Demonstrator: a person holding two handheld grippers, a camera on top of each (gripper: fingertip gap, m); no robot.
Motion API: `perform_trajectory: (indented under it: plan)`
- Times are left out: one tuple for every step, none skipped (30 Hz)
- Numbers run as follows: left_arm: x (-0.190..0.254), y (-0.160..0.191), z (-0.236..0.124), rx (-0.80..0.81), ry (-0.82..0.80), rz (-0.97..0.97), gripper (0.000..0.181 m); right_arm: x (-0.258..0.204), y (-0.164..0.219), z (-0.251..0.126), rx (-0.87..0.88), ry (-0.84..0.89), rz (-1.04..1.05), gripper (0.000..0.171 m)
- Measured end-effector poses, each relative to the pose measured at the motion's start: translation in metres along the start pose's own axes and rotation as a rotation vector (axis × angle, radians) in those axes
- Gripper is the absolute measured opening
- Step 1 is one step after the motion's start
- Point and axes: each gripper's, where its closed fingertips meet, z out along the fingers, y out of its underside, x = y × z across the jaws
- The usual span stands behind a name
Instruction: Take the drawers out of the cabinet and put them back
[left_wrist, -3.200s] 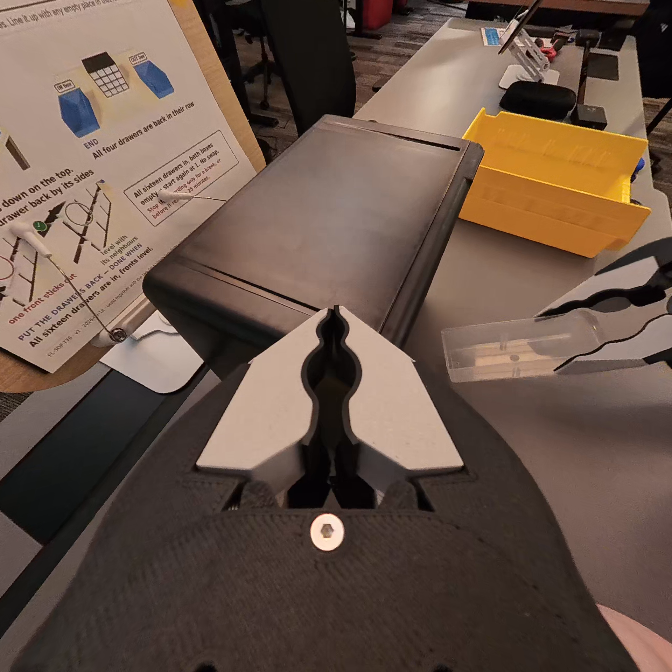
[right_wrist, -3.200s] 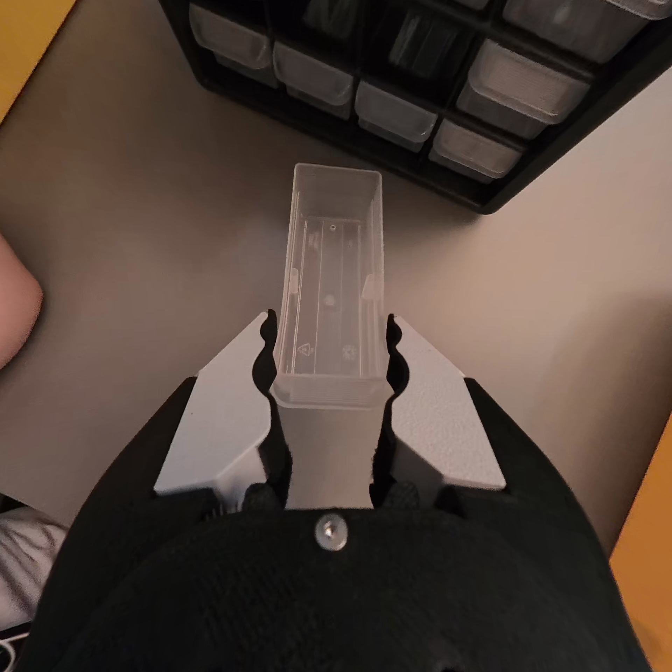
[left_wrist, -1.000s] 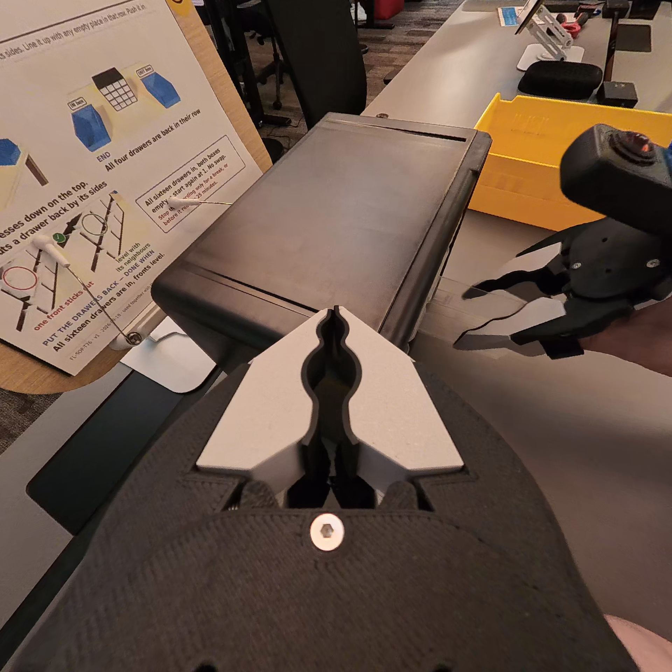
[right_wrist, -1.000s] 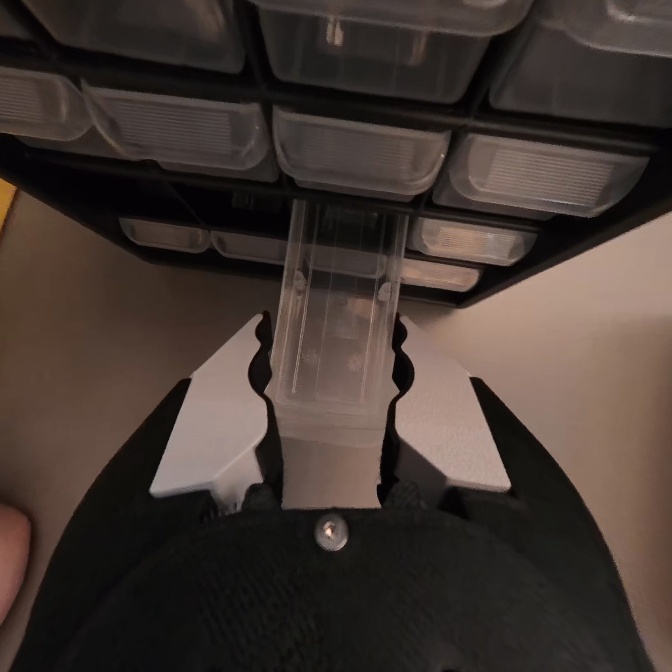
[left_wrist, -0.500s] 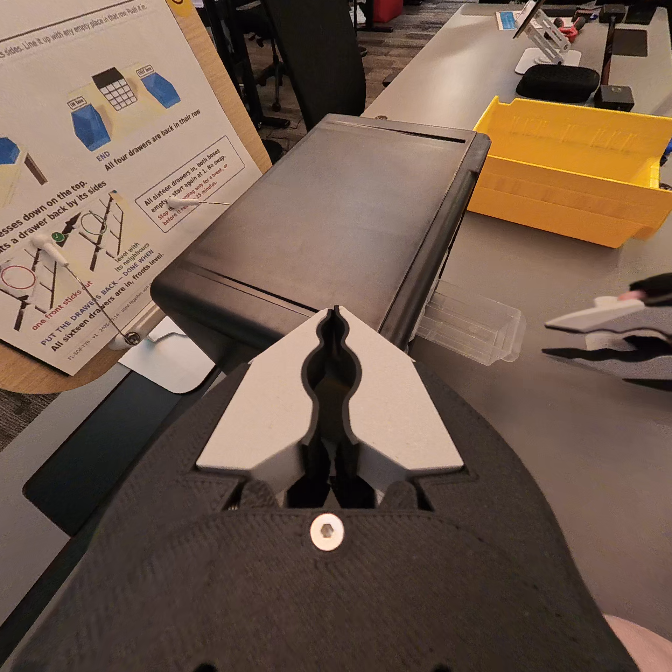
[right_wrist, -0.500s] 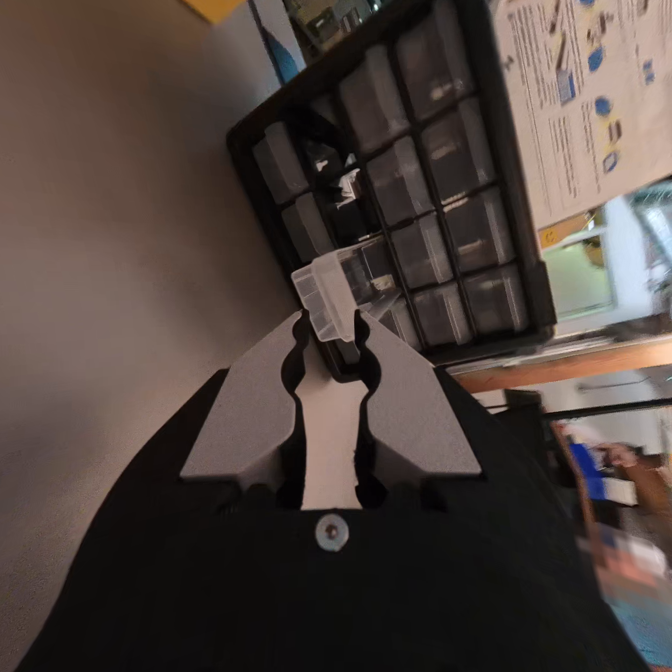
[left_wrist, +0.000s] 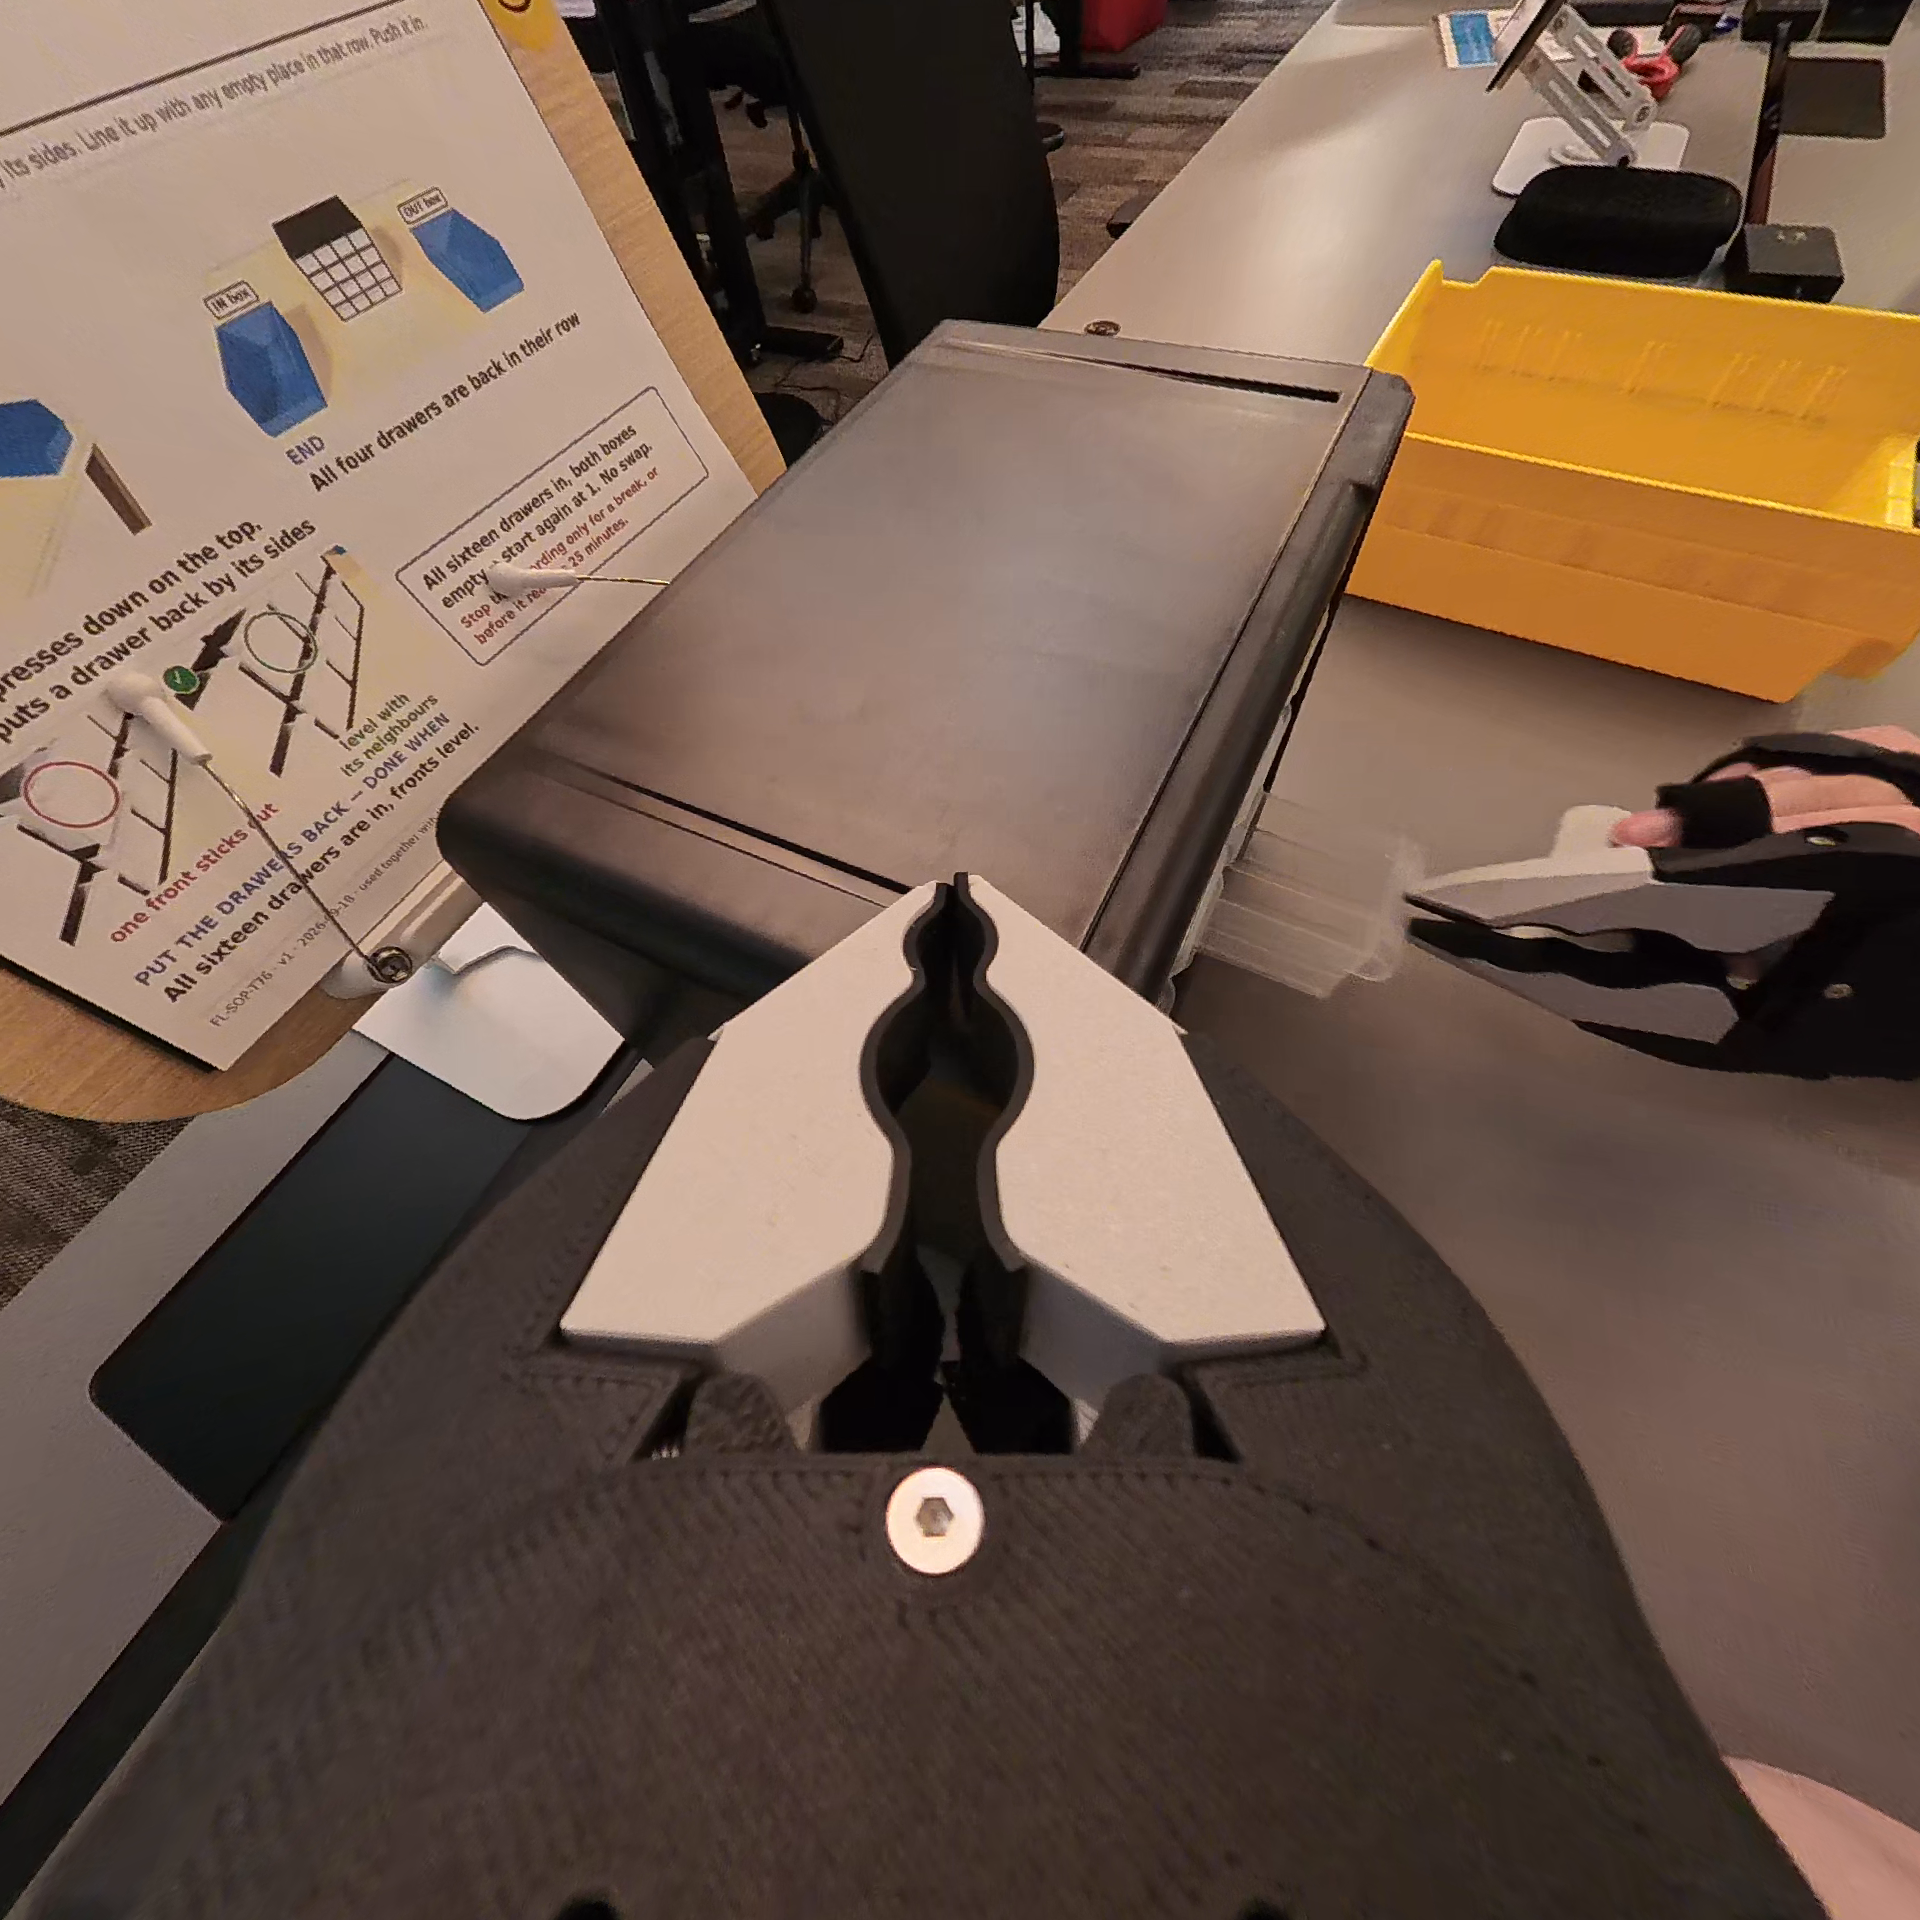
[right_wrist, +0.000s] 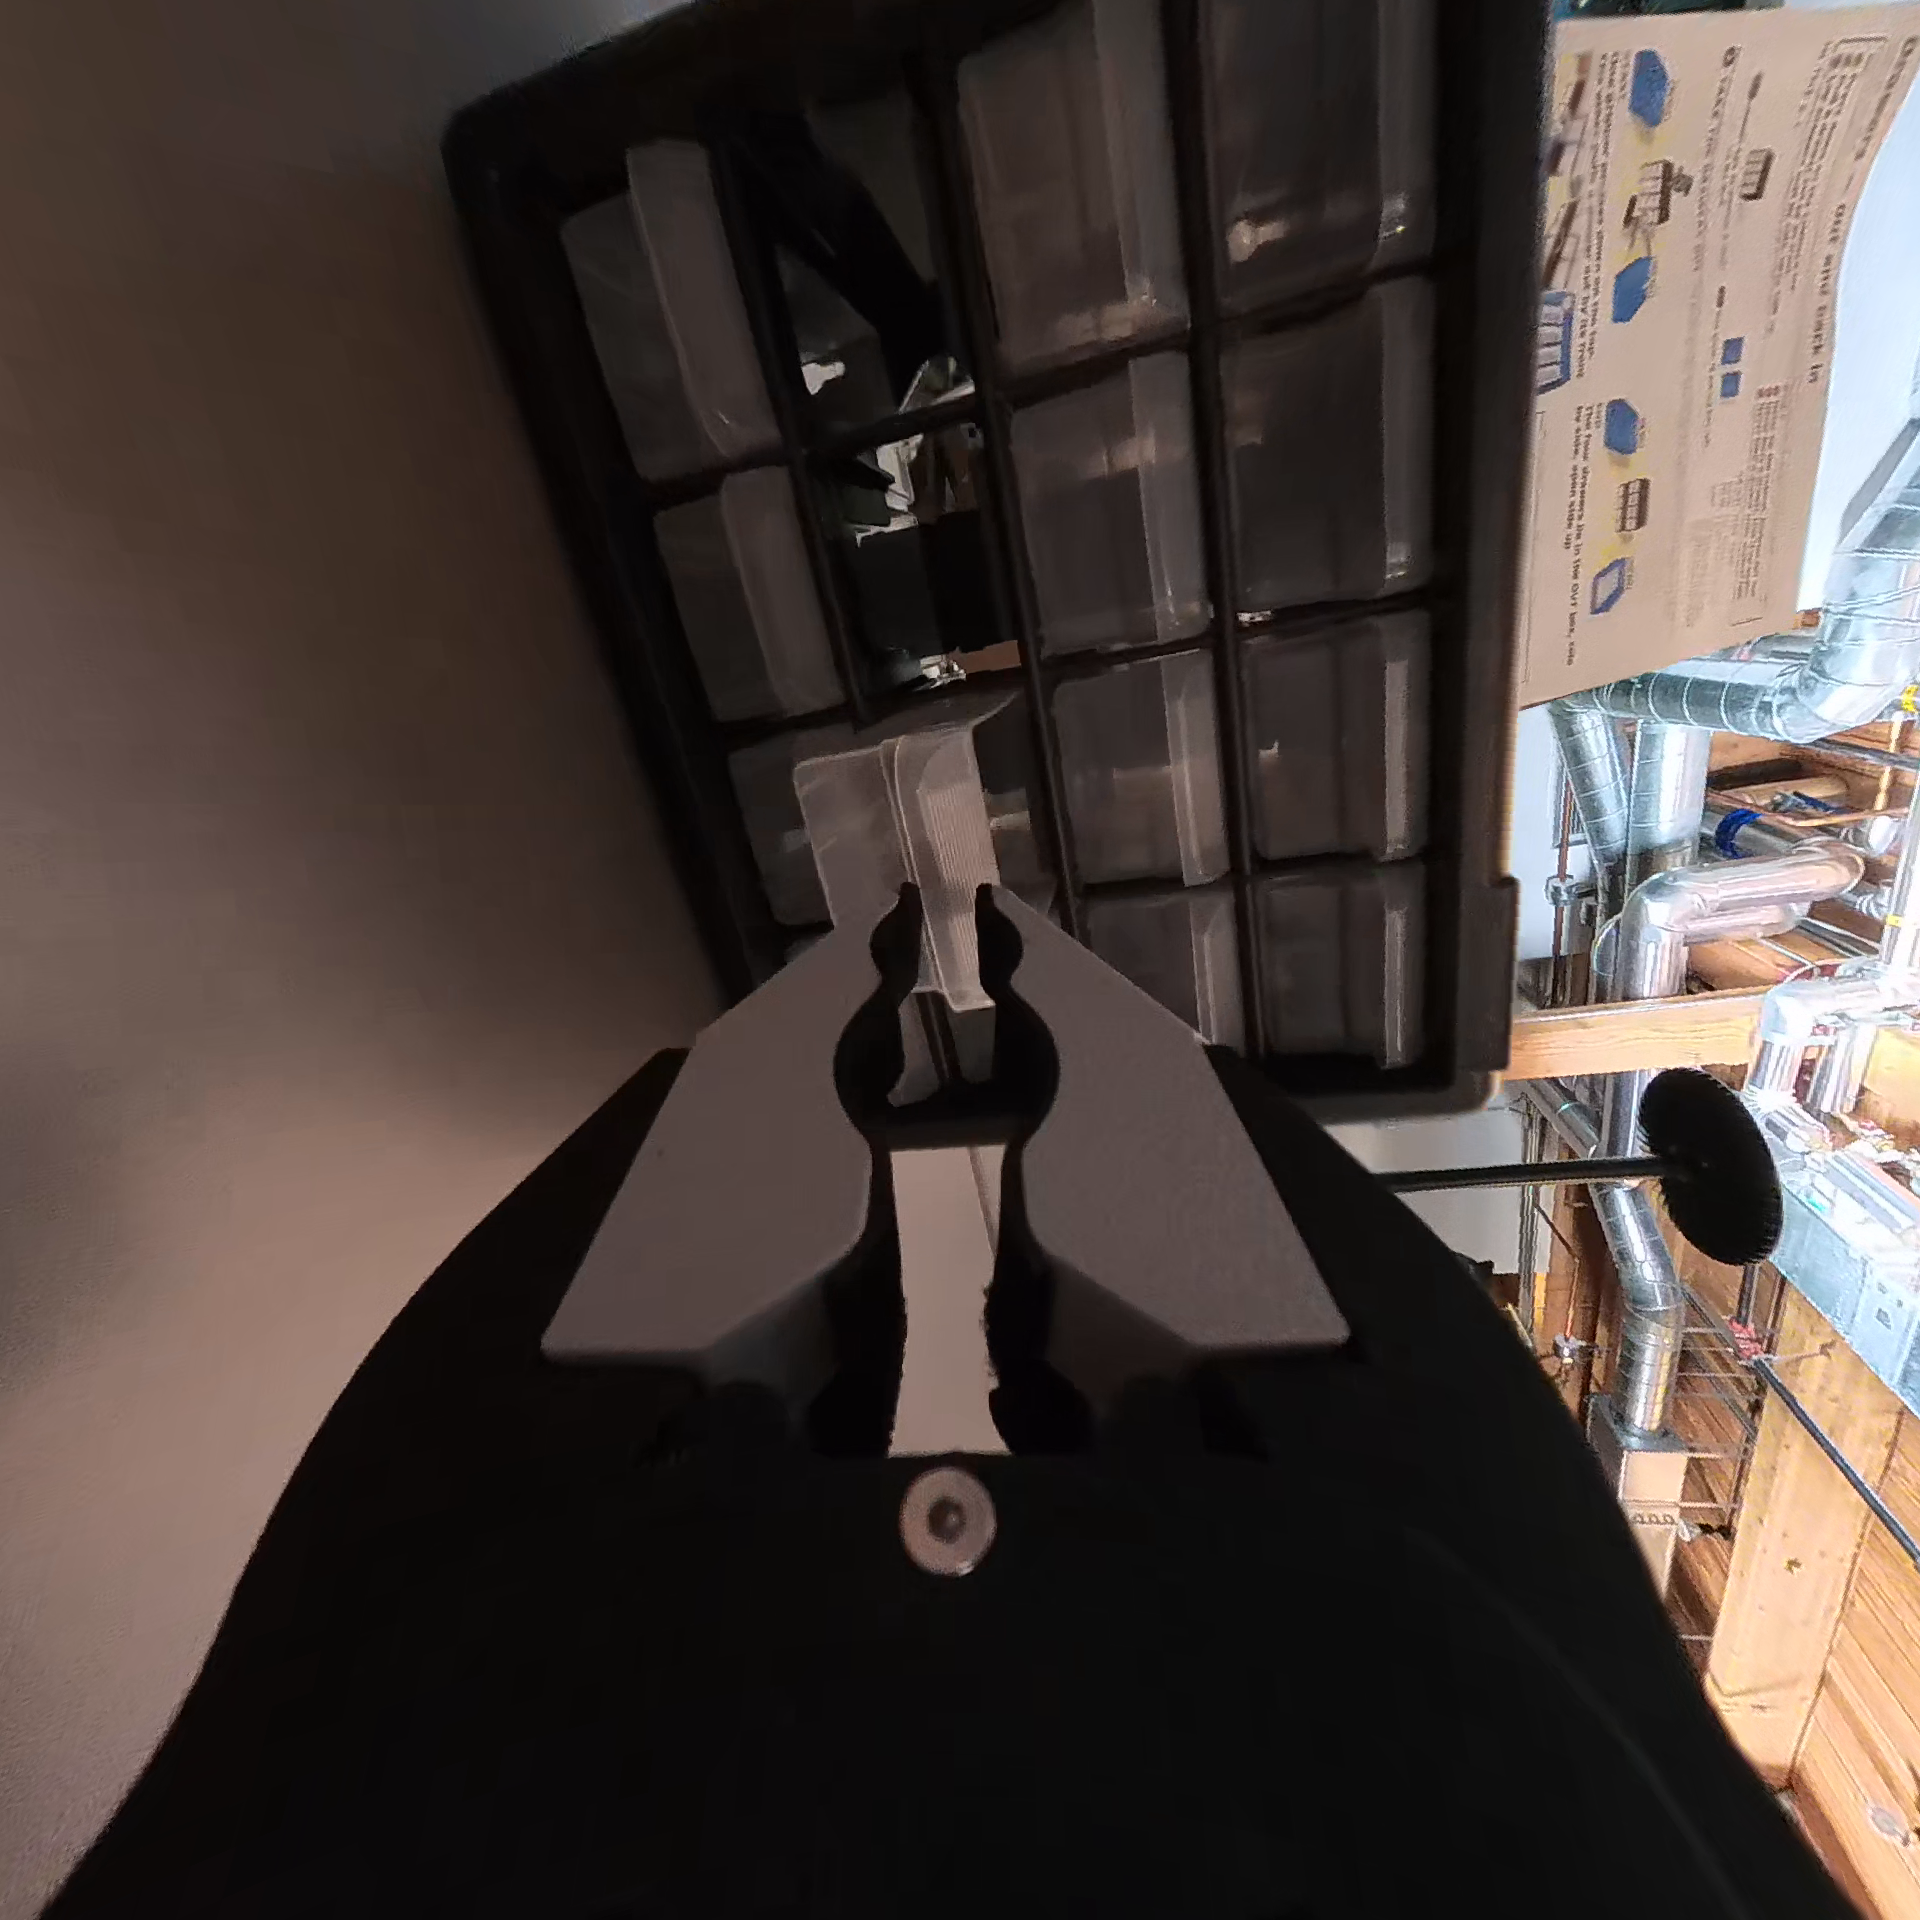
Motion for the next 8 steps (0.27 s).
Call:
perform_trajectory:
  plan:
    - [0.000,0.000,0.000,0.000,-0.001,0.001,0.000,0.001,0.000,0.005,0.005,0.005,-0.006,0.009]
    - [0.000,0.000,0.000,0.000,-0.001,0.002,0.000,0.002,0.000,0.010,0.007,0.009,-0.012,0.009]
    - [0.000,0.000,0.000,0.000,-0.002,0.003,0.000,0.003,-0.001,0.015,0.007,0.012,-0.018,0.009]
    - [0.000,0.000,0.000,-0.001,-0.002,0.003,0.000,0.004,-0.001,0.019,0.006,0.018,-0.025,0.009]
    - [0.000,0.000,0.000,-0.001,-0.001,0.003,0.000,0.005,0.001,0.023,0.000,0.023,-0.028,0.008]
    - [0.000,0.000,0.000,-0.001,0.000,0.002,0.000,0.006,0.001,0.027,-0.002,0.024,-0.025,0.008]
    - [0.000,0.000,0.000,0.000,0.001,0.002,0.000,0.007,0.002,0.031,0.001,0.025,-0.020,0.008]
    - [0.000,0.000,0.000,0.001,0.001,0.001,0.000,0.007,0.002,0.033,0.004,0.027,-0.017,0.008]
